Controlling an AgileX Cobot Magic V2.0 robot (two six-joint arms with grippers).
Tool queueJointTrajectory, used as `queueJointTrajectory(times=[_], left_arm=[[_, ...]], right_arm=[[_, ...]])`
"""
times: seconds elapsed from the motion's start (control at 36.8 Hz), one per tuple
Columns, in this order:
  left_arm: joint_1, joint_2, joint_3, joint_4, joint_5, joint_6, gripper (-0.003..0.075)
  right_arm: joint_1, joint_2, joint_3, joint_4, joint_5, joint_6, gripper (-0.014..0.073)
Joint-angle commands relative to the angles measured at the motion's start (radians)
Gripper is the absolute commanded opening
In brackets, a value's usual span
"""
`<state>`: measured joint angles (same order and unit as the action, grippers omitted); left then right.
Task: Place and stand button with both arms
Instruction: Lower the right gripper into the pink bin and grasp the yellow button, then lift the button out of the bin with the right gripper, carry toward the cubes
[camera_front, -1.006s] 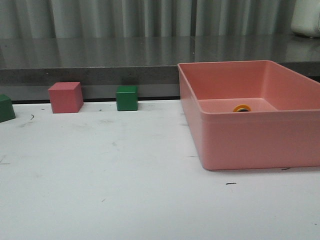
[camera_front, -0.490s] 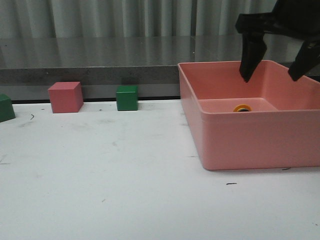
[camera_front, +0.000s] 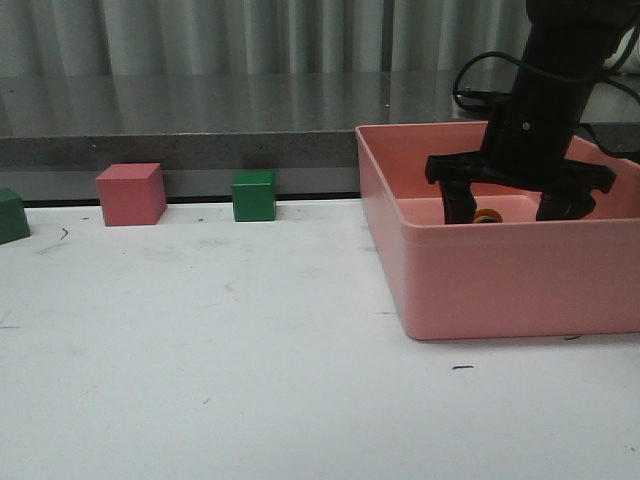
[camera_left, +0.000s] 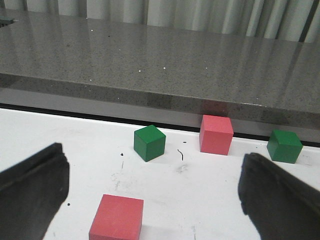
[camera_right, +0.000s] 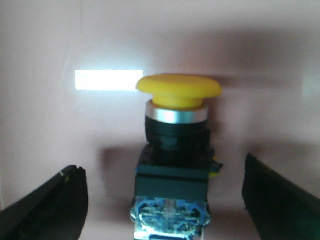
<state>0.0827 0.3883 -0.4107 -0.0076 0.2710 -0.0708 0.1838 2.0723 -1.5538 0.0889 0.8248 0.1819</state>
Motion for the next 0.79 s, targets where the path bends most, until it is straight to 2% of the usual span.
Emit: queueJointTrajectory(times=[0.0, 0.05, 0.16, 0.27, 0.38, 0.44, 0.65, 0.76], left_arm=[[0.001, 0.013, -0.038, 0.001, -0.08, 0.001, 0.0661], [0.001, 0.013, -0.038, 0.001, -0.08, 0.001, 0.0661], [0.001, 0.013, -0.038, 0.001, -0.08, 0.001, 0.0661], [0.001, 0.013, -0.038, 0.001, -0.08, 0.001, 0.0661], [0.001, 0.013, -0.038, 0.001, -0.08, 0.001, 0.0661], [0.001, 0.013, -0.038, 0.001, -0.08, 0.001, 0.0661], [0.001, 0.013, -0.038, 0.001, -0.08, 0.001, 0.0661], [0.001, 0.013, -0.038, 0.001, -0.08, 0.001, 0.0661]], right_arm=[[-0.001, -0.053, -0.034, -0.01, -0.021, -0.001, 0.0645], [-0.001, -0.053, -0.034, -0.01, -0.025, -0.001, 0.0624], [-0.001, -0.036, -0.034, -0.01, -0.02, -0.001, 0.047], [-0.001, -0.035, -0.034, -0.01, -0.018, -0.001, 0.0423], [-0.001, -0.035, -0.034, -0.01, -0.012, -0.001, 0.0272], [-0.001, -0.037, -0.034, -0.01, -0.013, -0.001, 0.0225], [0.0, -0.177, -0.035, -0.01, -0.017, -0.001, 0.0227], [0.04, -0.316, -0.035, 0.067, 0.001, -0.001, 0.0227]])
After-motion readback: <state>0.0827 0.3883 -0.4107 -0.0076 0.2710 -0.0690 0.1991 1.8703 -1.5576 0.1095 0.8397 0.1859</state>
